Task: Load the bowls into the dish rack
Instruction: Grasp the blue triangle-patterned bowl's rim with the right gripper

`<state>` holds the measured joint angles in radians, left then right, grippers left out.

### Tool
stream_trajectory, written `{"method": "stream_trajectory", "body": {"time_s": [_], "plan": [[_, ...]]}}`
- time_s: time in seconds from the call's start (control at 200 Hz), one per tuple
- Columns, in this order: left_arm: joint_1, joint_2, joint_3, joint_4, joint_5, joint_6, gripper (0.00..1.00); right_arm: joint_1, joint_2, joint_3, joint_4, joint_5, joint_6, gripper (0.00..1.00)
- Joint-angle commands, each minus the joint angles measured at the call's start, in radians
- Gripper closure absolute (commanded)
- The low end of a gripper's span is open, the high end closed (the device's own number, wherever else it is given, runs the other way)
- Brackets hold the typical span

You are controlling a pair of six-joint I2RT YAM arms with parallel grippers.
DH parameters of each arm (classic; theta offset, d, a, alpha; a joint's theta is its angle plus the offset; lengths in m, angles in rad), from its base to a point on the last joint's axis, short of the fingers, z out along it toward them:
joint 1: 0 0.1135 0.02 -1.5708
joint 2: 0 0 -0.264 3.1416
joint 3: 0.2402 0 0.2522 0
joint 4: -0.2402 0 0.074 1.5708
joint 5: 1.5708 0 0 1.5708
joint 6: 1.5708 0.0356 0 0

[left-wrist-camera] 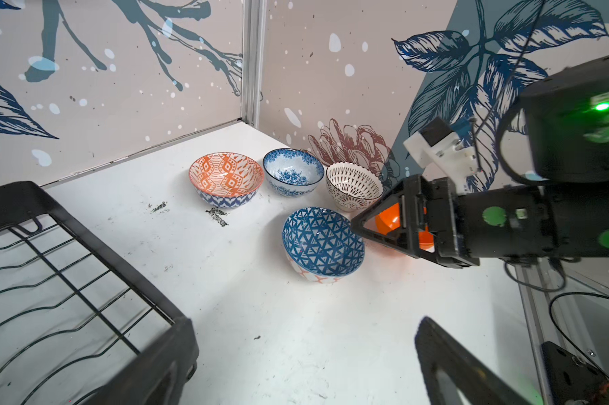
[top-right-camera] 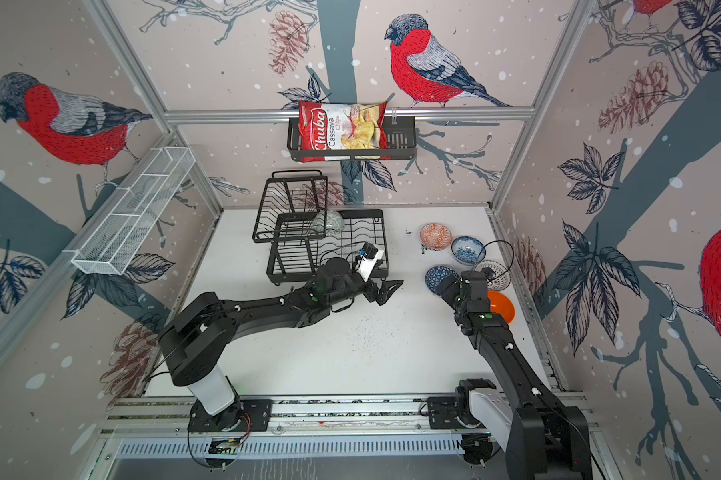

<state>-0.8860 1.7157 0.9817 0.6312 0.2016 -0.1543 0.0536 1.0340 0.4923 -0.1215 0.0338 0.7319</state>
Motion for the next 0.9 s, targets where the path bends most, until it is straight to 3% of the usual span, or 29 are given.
{"method": "stream_trajectory", "body": {"time_s": [0.0, 0.265, 0.695, 0.895], "plan": [[0.0, -0.016, -0.008, 0.021, -0.011, 0.028, 0.02, -0.035, 0.068, 0.038, 0.034, -0.052, -0.049, 0.17], [0.0, -0.005, 0.008, -0.006, -0.013, 0.034, 0.02, -0.054, 0.201, 0.056, 0.092, -0.095, -0.085, 0.36], [0.003, -0.023, -0.002, -0.062, -0.041, 0.044, 0.02, -0.054, 0.298, 0.058, 0.118, -0.08, -0.139, 0.5], [0.007, -0.037, -0.022, -0.093, -0.056, 0.058, 0.02, -0.046, 0.315, 0.052, 0.134, -0.085, -0.158, 0.69]]}}
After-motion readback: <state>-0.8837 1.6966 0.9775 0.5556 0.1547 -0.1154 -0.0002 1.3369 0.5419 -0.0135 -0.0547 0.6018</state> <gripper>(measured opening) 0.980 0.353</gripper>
